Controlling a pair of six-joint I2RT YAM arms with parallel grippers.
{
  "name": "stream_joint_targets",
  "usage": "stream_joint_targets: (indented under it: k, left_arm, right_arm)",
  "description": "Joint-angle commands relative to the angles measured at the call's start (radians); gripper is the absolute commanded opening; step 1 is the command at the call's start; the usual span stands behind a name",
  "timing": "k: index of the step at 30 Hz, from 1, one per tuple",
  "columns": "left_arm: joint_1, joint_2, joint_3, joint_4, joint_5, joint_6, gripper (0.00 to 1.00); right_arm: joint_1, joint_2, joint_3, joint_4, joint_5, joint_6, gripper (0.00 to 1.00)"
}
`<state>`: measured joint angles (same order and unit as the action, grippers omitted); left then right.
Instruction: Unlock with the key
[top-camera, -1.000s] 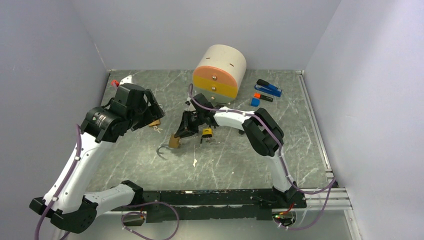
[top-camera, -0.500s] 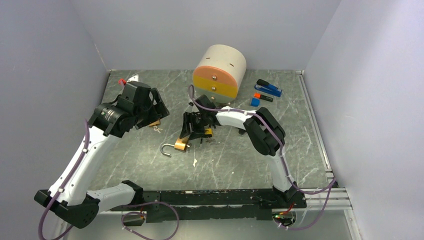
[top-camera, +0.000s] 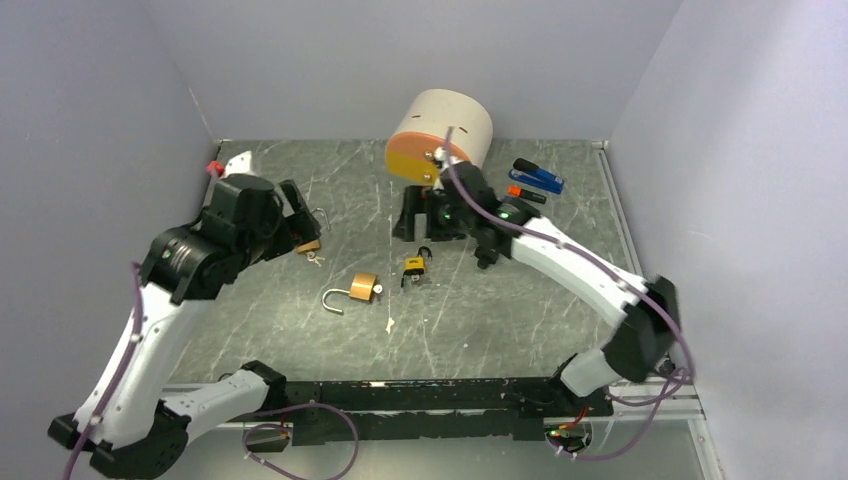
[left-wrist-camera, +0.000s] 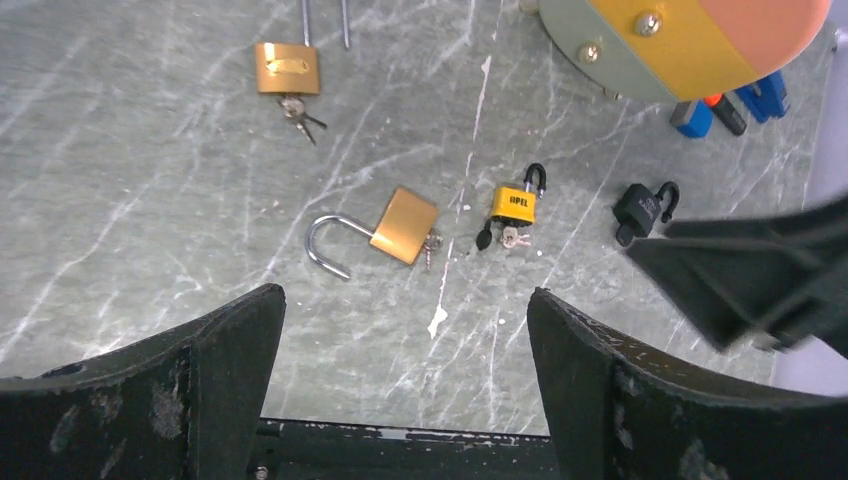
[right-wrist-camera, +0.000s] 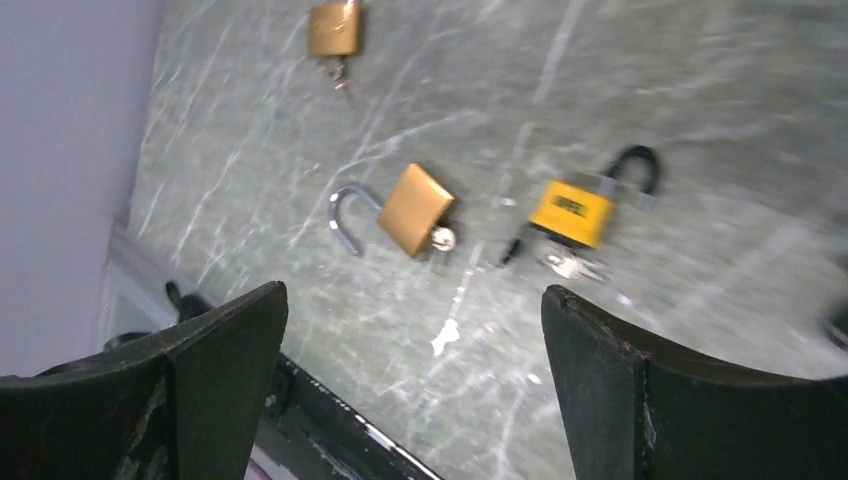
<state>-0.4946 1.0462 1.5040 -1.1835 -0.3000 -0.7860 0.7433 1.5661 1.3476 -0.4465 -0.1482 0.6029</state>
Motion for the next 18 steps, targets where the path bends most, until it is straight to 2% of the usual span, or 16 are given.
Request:
stream_joint_targets:
  k: [1, 5, 10, 15, 18]
  left_arm:
    - [-0.001, -0.1, 0.069, -0.073, -0.117, 0.054, 0.94]
    - [-0.001, -0.163, 0.095, -0.123, -0.186, 0.089, 0.94]
    - [-0.001, -0.239, 0.131, -0.092, -0.209, 0.165, 0.94]
    - [-0.001, -0.3, 0.158, -0.083, -0.238, 0.202, 0.94]
    - [-0.001, -0.324, 0.202, -0.104, -0.267, 0.225, 0.94]
  right_arm:
    - [-0.007, -0.207, -0.053, -0.31, 0.386, 0.025, 0.99]
    - [0.0, -0.42, -0.058, -0.51, 0.643, -0.018, 0.99]
    - [0.0, -0.638, 0.052, -0.736, 0.91, -0.042, 0.99]
    - [-0.002, -0.74, 0.272, -0.935, 1.113, 0.006, 0.99]
    - [-0.002, -0.761, 0.381, -0.98, 1.148, 0.0, 0.99]
